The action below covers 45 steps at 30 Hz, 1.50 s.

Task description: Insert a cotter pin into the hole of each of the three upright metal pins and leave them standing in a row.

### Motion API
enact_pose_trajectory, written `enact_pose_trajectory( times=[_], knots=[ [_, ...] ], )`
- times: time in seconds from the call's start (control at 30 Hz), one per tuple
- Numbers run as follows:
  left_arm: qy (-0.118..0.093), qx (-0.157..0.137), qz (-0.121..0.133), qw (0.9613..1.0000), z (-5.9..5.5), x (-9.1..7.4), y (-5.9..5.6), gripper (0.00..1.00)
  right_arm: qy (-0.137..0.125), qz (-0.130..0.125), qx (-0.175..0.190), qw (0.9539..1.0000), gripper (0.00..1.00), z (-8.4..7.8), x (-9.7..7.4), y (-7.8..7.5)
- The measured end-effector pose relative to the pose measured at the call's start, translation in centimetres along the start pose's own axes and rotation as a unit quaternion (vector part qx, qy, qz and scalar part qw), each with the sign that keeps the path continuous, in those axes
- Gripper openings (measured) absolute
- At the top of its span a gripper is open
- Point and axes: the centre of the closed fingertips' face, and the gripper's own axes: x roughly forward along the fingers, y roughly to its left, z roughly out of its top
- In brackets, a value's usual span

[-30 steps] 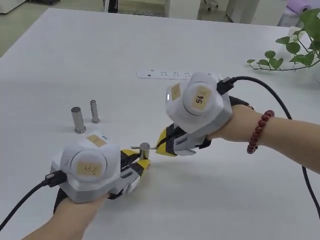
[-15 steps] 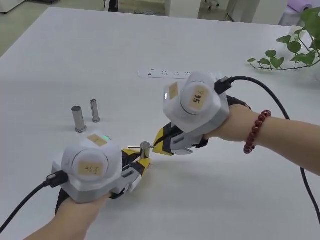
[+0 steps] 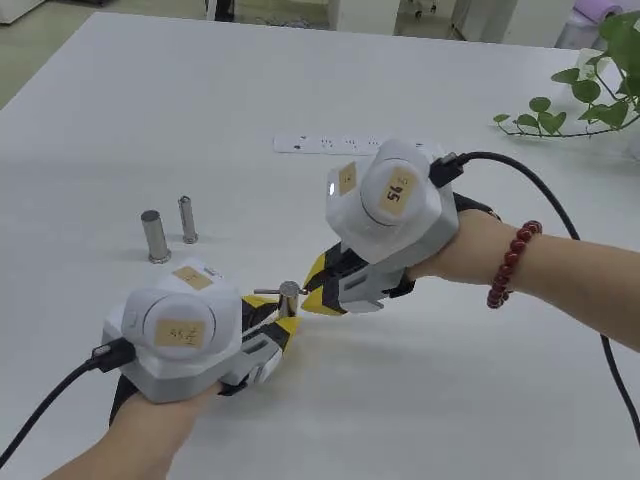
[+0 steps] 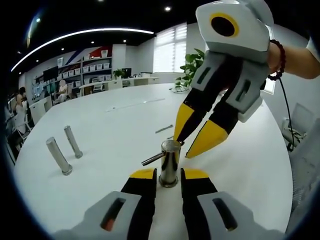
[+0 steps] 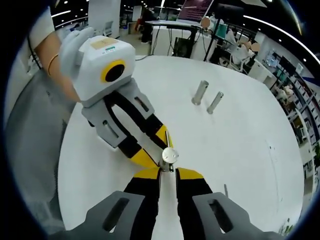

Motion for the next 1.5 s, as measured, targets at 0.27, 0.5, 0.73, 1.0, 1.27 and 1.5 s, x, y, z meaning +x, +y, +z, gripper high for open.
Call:
enact_pose_trajectory(
  times=[0.27,0.5,0.73,1.0,1.27,1.5],
  knots=[
    [0.004,0.003,-0.003,1.0000,-0.3,-0.9,0.2,0.31,-0.043,0.009,0.043,0.9981,0.20,0.9,0.1,0.1],
    [-0.006,0.008,-0.017,0.9998,-0.2,-1.9,0.3,0.41,-0.077,0.019,0.061,0.9950,0.23,1.7,0.5,-0.1],
    [-0.025,0.002,-0.029,0.9993,0.2,-2.8,0.3,0.51,-0.091,0.030,0.064,0.9934,0.23,1.9,1.0,-0.1],
    [-0.036,0.000,-0.040,0.9986,0.6,-3.9,0.2,0.59,-0.098,0.034,0.057,0.9930,0.20,1.9,1.5,-0.1],
    [-0.042,-0.003,-0.043,0.9982,1.0,-5.4,0.3,0.59,-0.097,0.032,0.040,0.9940,0.15,1.8,1.7,-0.2],
    [-0.037,-0.003,-0.045,0.9983,0.4,-6.6,0.2,0.60,-0.102,0.035,0.051,0.9928,0.14,1.8,1.6,-0.3]
  ],
)
